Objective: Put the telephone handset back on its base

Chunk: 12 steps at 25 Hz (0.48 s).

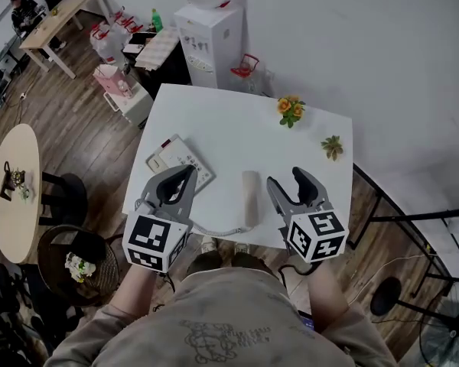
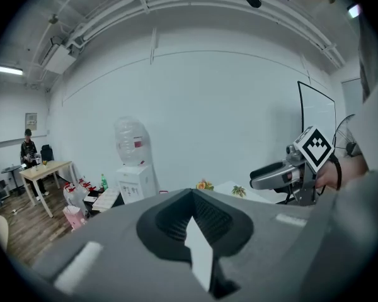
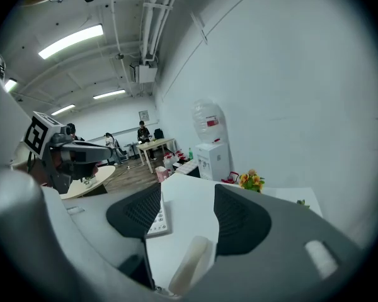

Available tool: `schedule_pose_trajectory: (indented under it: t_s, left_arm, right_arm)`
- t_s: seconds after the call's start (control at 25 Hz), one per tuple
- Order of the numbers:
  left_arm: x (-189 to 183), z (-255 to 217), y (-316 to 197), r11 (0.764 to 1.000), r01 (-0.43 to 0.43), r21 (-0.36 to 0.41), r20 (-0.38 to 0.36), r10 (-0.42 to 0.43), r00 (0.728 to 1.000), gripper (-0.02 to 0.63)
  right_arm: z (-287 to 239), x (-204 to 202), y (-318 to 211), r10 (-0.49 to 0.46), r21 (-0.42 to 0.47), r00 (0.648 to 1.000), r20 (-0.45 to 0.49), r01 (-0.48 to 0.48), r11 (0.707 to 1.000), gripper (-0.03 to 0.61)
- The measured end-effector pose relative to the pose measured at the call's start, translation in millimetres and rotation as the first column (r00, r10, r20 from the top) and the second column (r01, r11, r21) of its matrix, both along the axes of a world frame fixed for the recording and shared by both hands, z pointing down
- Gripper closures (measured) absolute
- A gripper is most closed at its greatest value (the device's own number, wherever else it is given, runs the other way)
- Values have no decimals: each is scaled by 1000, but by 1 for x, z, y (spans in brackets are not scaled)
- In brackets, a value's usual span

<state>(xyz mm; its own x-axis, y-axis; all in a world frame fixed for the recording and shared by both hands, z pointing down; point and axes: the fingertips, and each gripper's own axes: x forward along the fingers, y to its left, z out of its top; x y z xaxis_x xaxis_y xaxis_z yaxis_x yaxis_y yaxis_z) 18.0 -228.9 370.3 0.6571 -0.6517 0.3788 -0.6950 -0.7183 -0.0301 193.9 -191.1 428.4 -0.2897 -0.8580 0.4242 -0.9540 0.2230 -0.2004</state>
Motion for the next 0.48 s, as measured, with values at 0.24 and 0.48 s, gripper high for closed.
schedule_pose_trajectory:
  t_s: [0.24,0.48]
  left_arm:
    - [-6,42,-6,998,-27,-54,42,30,999,613]
    - [-13,89,-9,991,-42,-124,94,53,994,613]
  right_arm:
    - [66,-18,-12,6,-128,1000,0,-6,992,295]
    - [145,-28,-13,-4,-284,1000,-30,-5,959,284]
